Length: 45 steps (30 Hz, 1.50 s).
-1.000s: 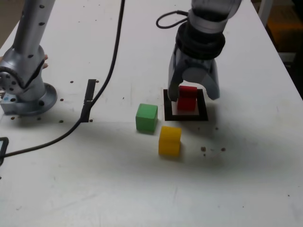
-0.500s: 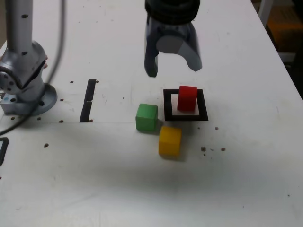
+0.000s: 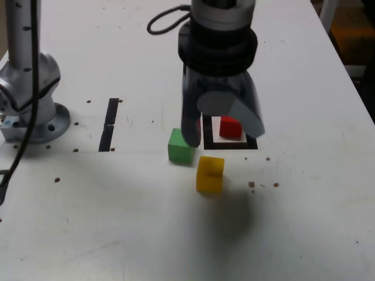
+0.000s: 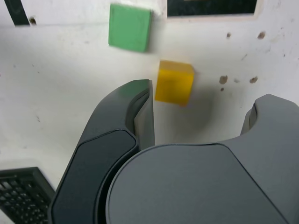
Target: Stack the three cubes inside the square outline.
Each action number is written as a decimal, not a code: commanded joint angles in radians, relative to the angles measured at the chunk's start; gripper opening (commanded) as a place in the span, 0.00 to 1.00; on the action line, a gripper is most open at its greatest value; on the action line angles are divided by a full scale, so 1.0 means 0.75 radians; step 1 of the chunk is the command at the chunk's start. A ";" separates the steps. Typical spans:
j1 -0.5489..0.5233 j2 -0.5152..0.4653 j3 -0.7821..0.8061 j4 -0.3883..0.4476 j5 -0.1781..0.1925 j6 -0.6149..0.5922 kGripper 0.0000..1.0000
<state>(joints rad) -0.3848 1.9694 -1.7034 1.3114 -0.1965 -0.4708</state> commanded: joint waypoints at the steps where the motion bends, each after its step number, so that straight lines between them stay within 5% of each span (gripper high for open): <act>1: -0.008 0.017 -0.004 0.001 -0.012 -0.003 0.78; 21: -0.013 0.116 0.112 -0.064 -0.111 0.035 0.76; 45: -0.008 0.209 0.146 -0.158 -0.143 0.112 0.76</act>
<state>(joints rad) -0.3922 2.1169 -1.5925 1.1949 -0.3026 -0.3901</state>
